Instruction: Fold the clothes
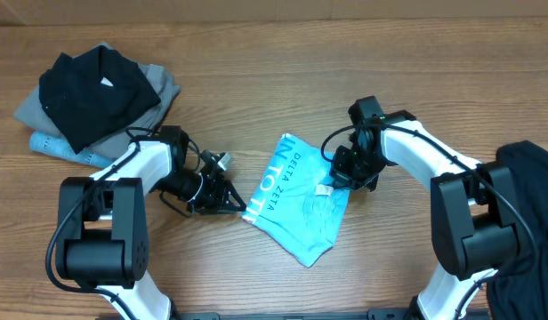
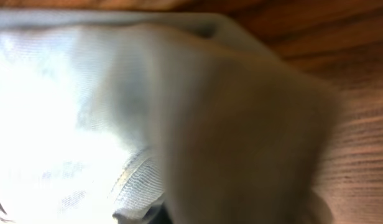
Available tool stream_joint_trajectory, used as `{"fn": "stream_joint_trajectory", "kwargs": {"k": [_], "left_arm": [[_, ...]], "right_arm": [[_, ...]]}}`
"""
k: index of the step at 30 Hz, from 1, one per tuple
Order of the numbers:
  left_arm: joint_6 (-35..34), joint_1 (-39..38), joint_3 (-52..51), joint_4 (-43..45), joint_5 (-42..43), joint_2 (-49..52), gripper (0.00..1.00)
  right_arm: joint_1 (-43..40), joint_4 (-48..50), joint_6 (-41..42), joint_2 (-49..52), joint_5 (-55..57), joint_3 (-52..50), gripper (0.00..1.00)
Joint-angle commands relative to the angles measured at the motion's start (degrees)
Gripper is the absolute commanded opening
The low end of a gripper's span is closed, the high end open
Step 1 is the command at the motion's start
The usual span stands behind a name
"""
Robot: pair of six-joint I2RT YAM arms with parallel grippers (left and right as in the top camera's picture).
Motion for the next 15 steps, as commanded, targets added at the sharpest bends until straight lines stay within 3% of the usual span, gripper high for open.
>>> {"fn": "stream_joint_trajectory", "kwargs": {"k": [1,4,6,10,15], "left_arm": [[3.3,-2.2,0.9,0.0,0.4,-1.0,0.37],[0.3,-5.3,0.5,2.1,-6.1,-1.0,0.38],[-3.7,-8.0,0.4,8.7,-10.4,-1.0,0.44],[-8.7,-8.6,0.4,16.6,-10.2,-1.0,0.57],[-9.8,-8.6,0.4,17.2,-9.5,-1.0,0.60]], "right_arm": [[-0.3,-0.4,-9.6,-5.2,-0.5,2.5,0.04],[-0.3,-0.1,-9.9,-10.7,-0.4,2.7,0.04],[-0.3,-0.2,-11.0,-13.3,-0.4,2.7,0.05],[0.4,-0.7,-10.7,-12.8,-0.7,2.5,0.05],[2.3,1.6,-6.4,-11.9,-0.4,-0.7,0.04]]}}
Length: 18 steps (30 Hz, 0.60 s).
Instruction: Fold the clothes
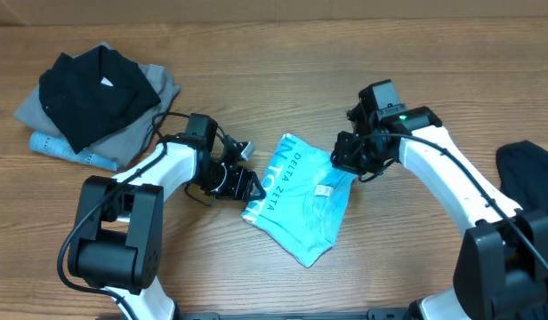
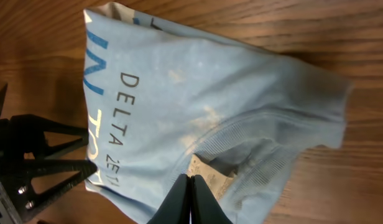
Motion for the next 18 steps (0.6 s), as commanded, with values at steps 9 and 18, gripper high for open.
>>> {"fn": "stream_joint_trajectory", "kwargs": {"k": [9,18], "left_arm": [[-0.3,0.5,0.7,-14.2,1.8,-0.7,0.05],[-0.2,5.4,7.3,-17.7,2.0,-8.3,0.17]], "right_arm": [[1.1,4.6,-5.8,1.0,-1.6,-1.9,0.04],[1.1,8.4,-3.8,3.5,-1.6,-1.9,0.04]]}}
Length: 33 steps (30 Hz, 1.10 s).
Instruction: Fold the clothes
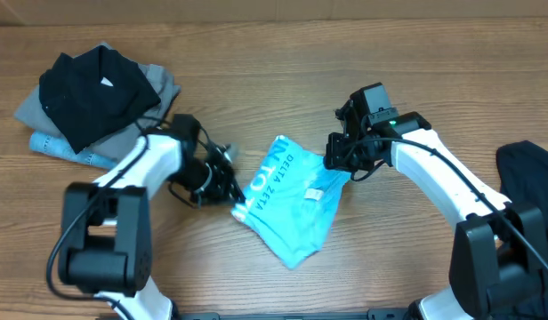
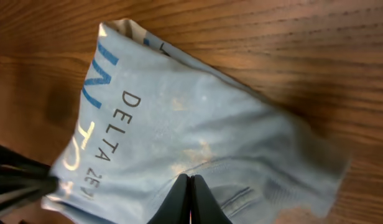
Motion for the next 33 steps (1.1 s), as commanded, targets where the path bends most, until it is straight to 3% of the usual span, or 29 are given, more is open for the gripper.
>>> {"fn": "stream_joint_trajectory", "kwargs": {"k": [1,4,6,9,11,15,20,25,28,33], "left_arm": [[0.8,-0.8,2.5,-1.2,1.3,-6.3,0.21],[0.7,-4.9,2.2,-2.9,0.0,-6.6,0.33],[0.7,-7.6,1.6,-2.7,-3.3,-6.4,0.34],[0.7,-13.0,-0.6,-2.1,-5.7,-6.0,0.15],[-4.7,-15.8,-3.4,0.0,-13.7,-5.7,0.10],[-14.2,-16.4,-11.2,12.4,-17.9,-5.5,0.08],[-20.9,-14.2,-16.5,23.6,-25.5,-5.4,0.08],[-22.9,-8.9,-13.0,37.5,-20.2,-5.4,0.07],[-22.4,-6.4,-6.5,37.4,-17.4,-5.4,0.14],[-14.7,-3.2,10.5,16.2,-11.4,-5.4,0.47]], "right_arm": [[0.0,0.8,1.0,2.4,-0.7,-0.1,0.04],[0.0,2.5,4.1,5.8,-0.7,-0.4,0.04],[0.0,2.9,6.4,7.5,-0.7,-0.4,0.04],[0.0,2.2,9.8,8.9,-0.4,-0.5,0.04],[0.0,1.2,12.7,9.3,1.2,-0.5,0.04],[0.0,2.7,17.4,9.4,3.7,-3.3,0.04],[0.0,1.0,24.2,9.4,2.4,-8.0,0.04],[0.2,-5.2,24.2,9.2,-4.7,-7.9,0.04],[0.9,-6.6,23.6,8.3,-2.8,-7.9,0.04],[1.0,-6.9,8.7,4.1,-2.4,-5.3,0.04]]}}
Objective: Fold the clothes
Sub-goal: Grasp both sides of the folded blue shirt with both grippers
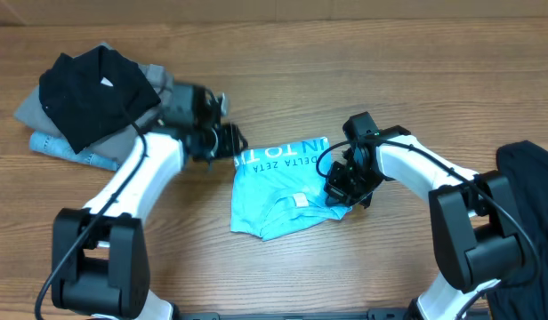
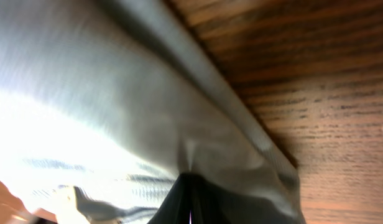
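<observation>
A light blue shirt (image 1: 274,191), folded small and printed "DELTA ZETA", lies at the table's middle with the printed edge turned to the far side. My left gripper (image 1: 228,145) is at its far left corner and looks shut on that corner, though motion blurs it. At the shirt's right edge is my right gripper (image 1: 342,188). In the right wrist view the blue shirt (image 2: 117,106) fills the frame very close, and the right gripper (image 2: 190,186) is shut with the cloth puckered at its fingertips.
A pile of folded clothes sits at the far left, a black garment (image 1: 92,87) on top of grey (image 1: 34,108) and pale blue ones. A dark garment (image 1: 527,209) hangs over the right edge. Bare wood (image 2: 316,93) shows beside the shirt.
The left gripper has moved from the shirt's near left corner to the far left, and the shirt has turned from slanting to lying level. The right gripper has come down onto the shirt's right edge.
First the shirt lay slanting, the left gripper just left of it and the right gripper low at its right edge. Then the right gripper was raised and shut above it while the left reached its left corner. Now the shirt lies level, held at both sides.
</observation>
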Available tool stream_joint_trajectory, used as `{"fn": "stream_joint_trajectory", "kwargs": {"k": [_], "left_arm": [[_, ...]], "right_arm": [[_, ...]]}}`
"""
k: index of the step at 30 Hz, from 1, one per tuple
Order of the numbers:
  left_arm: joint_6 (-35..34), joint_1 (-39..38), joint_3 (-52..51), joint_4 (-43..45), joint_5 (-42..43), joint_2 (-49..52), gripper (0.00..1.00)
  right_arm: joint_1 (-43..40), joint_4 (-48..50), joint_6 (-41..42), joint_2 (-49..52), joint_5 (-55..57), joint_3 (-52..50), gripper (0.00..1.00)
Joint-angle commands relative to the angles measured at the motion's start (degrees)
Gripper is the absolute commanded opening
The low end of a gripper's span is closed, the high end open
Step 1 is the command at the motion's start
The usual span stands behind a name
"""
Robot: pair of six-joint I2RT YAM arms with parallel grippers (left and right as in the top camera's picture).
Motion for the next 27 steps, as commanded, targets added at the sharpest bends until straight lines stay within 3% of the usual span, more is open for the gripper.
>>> {"fn": "stream_joint_trajectory", "kwargs": {"k": [1,7,13,19,27], "left_arm": [[6.9,1.4,11.6,-15.0,4.3,0.0,0.57],[9.4,1.4,10.0,-27.1,0.4,0.0,0.80],[7.2,1.4,-3.1,-17.9,2.7,0.1,0.93],[3.7,1.3,-11.5,-8.9,5.3,0.2,0.97],[2.4,-0.6,-16.0,0.1,10.8,4.6,0.84]], "right_arm": [[0.5,-0.5,-12.0,-5.0,1.4,1.7,0.04],[0.7,5.4,-13.4,-7.0,-0.2,1.7,0.04],[3.6,11.6,-6.9,-1.5,-0.3,0.5,0.04],[4.1,11.8,5.2,2.9,1.8,-1.7,0.04],[4.1,11.8,5.1,3.5,1.2,-1.7,0.04]]}}
